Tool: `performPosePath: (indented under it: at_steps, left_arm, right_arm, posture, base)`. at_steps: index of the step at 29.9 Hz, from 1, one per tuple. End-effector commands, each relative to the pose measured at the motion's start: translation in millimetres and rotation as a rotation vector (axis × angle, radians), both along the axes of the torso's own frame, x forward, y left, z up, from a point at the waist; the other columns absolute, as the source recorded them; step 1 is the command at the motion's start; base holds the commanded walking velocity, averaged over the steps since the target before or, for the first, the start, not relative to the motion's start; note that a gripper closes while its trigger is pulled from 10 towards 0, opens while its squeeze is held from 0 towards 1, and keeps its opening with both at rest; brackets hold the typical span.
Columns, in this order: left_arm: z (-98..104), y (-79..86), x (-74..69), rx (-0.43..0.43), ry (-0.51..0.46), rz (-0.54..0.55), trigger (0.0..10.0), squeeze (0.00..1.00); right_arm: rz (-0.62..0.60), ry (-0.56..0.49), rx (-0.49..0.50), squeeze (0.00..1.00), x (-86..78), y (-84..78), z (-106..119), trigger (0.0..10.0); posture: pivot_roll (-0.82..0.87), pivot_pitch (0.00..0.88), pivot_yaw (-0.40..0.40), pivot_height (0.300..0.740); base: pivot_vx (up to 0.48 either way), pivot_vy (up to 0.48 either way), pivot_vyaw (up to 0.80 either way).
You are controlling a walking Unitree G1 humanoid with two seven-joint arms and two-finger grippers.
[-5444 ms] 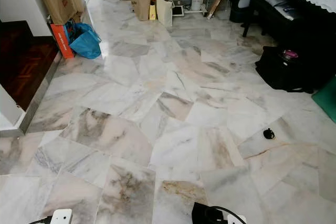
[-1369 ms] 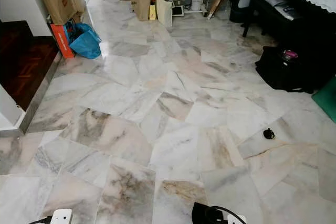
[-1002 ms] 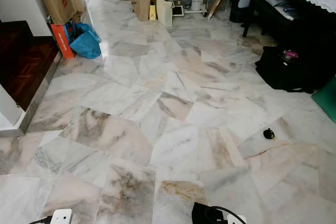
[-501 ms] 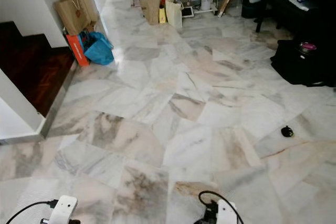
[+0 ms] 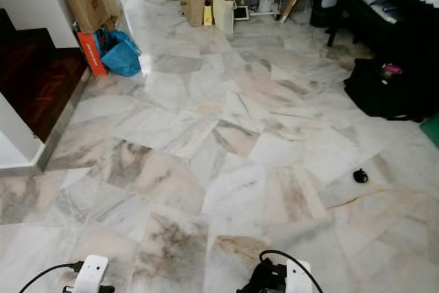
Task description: Hang hanger
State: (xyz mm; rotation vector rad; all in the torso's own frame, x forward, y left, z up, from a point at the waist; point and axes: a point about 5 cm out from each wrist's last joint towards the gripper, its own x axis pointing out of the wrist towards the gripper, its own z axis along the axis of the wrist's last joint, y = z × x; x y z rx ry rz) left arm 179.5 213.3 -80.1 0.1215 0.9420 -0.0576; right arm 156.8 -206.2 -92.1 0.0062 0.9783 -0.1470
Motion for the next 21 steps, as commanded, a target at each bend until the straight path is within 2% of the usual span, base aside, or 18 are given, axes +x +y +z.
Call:
performPosePath:
  at_steps: [1,3,5,6,9,10,11,12,14,17,18,19,20,21]
  left_arm:
    - [1,0.3,2.2,0.015,-0.029,0.013,10.0,0.0]
    - [3,-0.5,4.1,0.029,-0.051,0.015,10.0,0.0]
    - [5,0.2,6.5,0.046,-0.1,0.041,10.0,0.0]
    - [6,0.7,7.5,0.056,-0.124,0.053,10.0,0.0]
    - [9,2.1,9.4,0.084,-0.161,0.061,10.0,0.0]
    - [11,3.6,10.8,0.111,-0.194,0.069,10.0,0.0]
    - [11,4.1,11.1,0.117,-0.205,0.076,10.0,0.0]
    - [13,6.1,11.2,0.115,-0.23,0.105,10.0,0.0]
    - [15,7.4,11.9,0.127,-0.256,0.112,10.0,0.0]
    - [17,8.3,12.8,0.139,-0.288,0.109,10.0,0.0]
    - [17,8.3,12.8,0.139,-0.288,0.109,10.0,0.0]
    - [19,8.7,14.0,0.145,-0.32,0.103,10.0,0.0]
    - [39,21.4,38.2,0.145,-0.423,0.105,10.0,0.0]
    - [104,48.7,96.9,0.131,-0.696,0.105,10.0,0.0]
  right_arm:
    - [0.027,-0.031,-0.05,0.0,6.2,-3.6,4,10.0]
    - [0.043,-0.06,-0.059,0.0,10.6,-6.6,7,10.0]
    - [0.067,-0.209,-0.13,0.0,35.6,-33.6,29,10.0]
    - [0.064,-0.263,-0.162,0.0,42.6,-43.2,37,10.0]
    - [0.055,-0.312,-0.196,0.0,46.1,-52.0,44,10.0]
    - [0.082,-0.327,-0.239,0.0,46.2,-56.2,47,10.0]
    - [0.103,-0.331,-0.264,0.0,46.6,-57.4,48,10.0]
    - [0.12,-0.404,-0.228,0.0,53.4,-47.7,54,10.0]
    - [0.194,-0.523,-0.275,0.0,60.7,-36.3,70,10.0]
    - [0.153,-0.625,-0.299,0.0,65.4,-33.7,85,10.0]
    - [0.153,-0.625,-0.299,0.0,65.4,-33.7,85,10.0]
    - [0.181,-0.704,-0.336,0.0,72.4,-31.9,101,10.0]
    - [0.209,-0.739,-0.356,0.0,75.5,-30.3,109,10.0]
    - [0.228,-0.793,-0.384,0.0,82.1,-30.3,124,10.0]
  posture:
    - [0.03,0.0,-0.059,0.74]
    - [0.03,0.0,-0.065,0.74]
    - [0.03,0.0,-0.068,0.74]
    - [0.03,0.0,-0.068,0.74]
    - [0.03,0.0,-0.07,0.74]
    - [0.03,0.0,-0.07,0.74]
    - [0.03,0.0,-0.07,0.74]
    - [0.02,0.0,-0.061,0.74]
    - [0.02,0.0,-0.055,0.74]
    - [0.02,0.0,-0.045,0.74]
    - [0.02,0.0,-0.045,0.74]
    - [0.02,0.0,-0.039,0.74]
    - [0.02,0.0,-0.038,0.74]
    - [0.02,0.0,-0.037,0.74]
  base:
    - [0.0,0.0,0.0]
    - [0.0,0.0,0.0]
    - [0.0,0.0,0.0]
    - [0.0,0.0,0.0]
    - [0.0,0.0,0.0]
    - [0.0,0.0,0.0]
    - [0.0,0.0,0.0]
    - [0.0,0.0,0.0]
    - [0.0,0.0,0.0]
    - [0.0,0.0,0.0]
    - [0.0,0.0,0.0]
    - [0.0,0.0,0.0]
    - [0.0,0.0,0.0]
    - [0.0,0.0,0.0]
